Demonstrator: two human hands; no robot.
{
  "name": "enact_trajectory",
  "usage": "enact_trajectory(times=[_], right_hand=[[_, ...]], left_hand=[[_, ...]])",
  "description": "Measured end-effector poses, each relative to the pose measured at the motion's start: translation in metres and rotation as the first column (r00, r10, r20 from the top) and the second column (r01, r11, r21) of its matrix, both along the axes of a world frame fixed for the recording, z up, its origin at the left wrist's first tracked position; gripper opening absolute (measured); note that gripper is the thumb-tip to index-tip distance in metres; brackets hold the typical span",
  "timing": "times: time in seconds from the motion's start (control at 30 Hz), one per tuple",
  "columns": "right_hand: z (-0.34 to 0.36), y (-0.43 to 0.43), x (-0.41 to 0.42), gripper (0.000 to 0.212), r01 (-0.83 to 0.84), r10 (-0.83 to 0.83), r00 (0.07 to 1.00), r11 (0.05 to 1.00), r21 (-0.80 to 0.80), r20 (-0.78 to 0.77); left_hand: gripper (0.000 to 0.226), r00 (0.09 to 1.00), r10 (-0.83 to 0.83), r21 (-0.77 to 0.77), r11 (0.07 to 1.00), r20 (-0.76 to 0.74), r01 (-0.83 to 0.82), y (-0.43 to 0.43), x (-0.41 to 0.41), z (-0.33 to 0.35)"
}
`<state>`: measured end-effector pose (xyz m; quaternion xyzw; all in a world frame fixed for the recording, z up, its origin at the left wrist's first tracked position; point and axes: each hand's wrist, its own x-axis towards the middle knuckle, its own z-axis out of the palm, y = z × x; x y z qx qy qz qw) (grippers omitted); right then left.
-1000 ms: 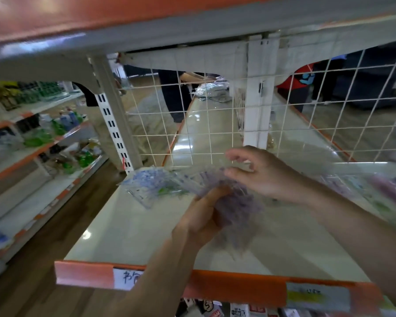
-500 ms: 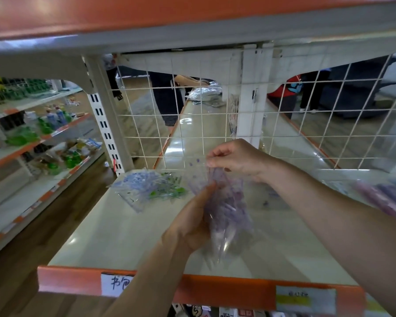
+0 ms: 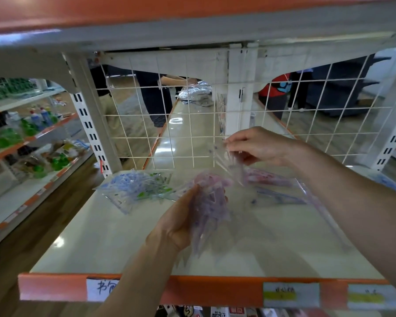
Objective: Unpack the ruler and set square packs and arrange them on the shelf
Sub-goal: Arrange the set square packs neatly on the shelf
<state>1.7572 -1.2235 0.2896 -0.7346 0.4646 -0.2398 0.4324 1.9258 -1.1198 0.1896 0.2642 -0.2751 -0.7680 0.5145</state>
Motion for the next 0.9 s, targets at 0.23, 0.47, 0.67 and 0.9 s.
enact_trajectory(times=[0.23, 0.47, 0.67, 0.9], right_hand=[[-0.017, 0.017, 0.02, 0.018, -0.233, 0.189, 0.939, 0.964, -0.127, -0.287], [-0.031, 0.017, 0.017, 0.024, -0.225, 0.18, 0.949, 0.962, -0.154, -0.26], [-0.03, 0.03, 0.006, 0.04, -0.055, 0.023, 0.985, 0.982, -0.181, -0.174], [-0.039, 0.049, 0.007, 0.044, -0.15, 0.014, 0.904, 0.946, -0.287, -0.428]], left_hand=[[0.039, 0.987, 0.161, 0.063, 0.985, 0.013, -0.161, -0.005, 0.001, -0.001], [0.023, 0.992, 0.123, 0.041, 0.992, 0.018, -0.123, -0.004, -0.002, -0.007], [0.03, 0.98, 0.2, 0.012, 0.98, -0.008, -0.199, -0.006, 0.001, -0.006], [0.033, 0.974, 0.224, -0.001, 0.975, 0.025, -0.224, -0.007, 0.002, -0.007]])
